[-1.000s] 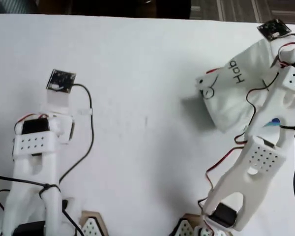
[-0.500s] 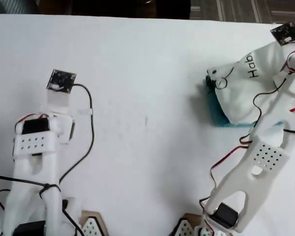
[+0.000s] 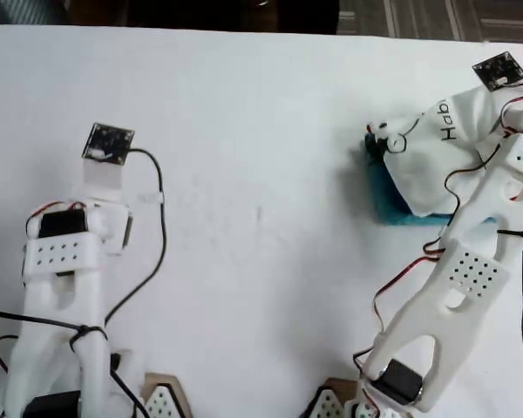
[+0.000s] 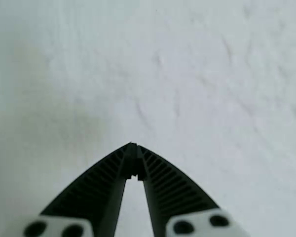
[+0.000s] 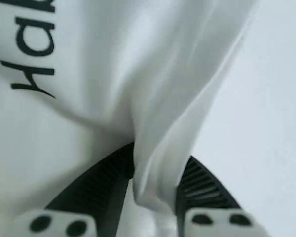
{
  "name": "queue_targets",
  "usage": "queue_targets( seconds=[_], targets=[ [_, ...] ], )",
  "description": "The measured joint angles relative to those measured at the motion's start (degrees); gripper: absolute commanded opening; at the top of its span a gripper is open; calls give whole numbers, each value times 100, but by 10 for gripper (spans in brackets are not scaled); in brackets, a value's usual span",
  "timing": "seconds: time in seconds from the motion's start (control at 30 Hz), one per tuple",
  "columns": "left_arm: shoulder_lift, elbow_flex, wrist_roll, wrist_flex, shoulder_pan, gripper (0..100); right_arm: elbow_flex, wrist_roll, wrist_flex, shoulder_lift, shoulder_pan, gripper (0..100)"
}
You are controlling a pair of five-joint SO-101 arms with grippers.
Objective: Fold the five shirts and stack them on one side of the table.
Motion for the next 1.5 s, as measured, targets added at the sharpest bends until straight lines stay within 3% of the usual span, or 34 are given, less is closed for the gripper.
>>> queue_targets(
  seconds=[0.2, 0.27, 0.37, 0.53, 0.73, 1.07, 1.3, 1.5],
  targets=[
    [0, 0, 0, 0, 0, 27, -501, -88, 88, -105, -18, 193],
    [0, 0, 0, 0, 0, 27, -738, -378, 88, -264, -70, 166],
    [0, 0, 0, 0, 9, 27, -1143, -1037, 88, -492, -211, 16],
    [0, 0, 0, 0, 9, 27, -1336, -1908, 88, -651, -826, 16],
    [0, 0, 0, 0, 0, 27, -941, -2022, 26, -202, -1371, 20],
    [0, 0, 0, 0, -325, 27, -932, -2031, -730, 967, -695, 20],
    [0, 237, 0, -35, -343, 27, -932, -2057, -563, 747, -756, 20],
    [0, 290, 0, -79, -352, 27, -932, -2057, -88, -571, -835, 24]
  ],
)
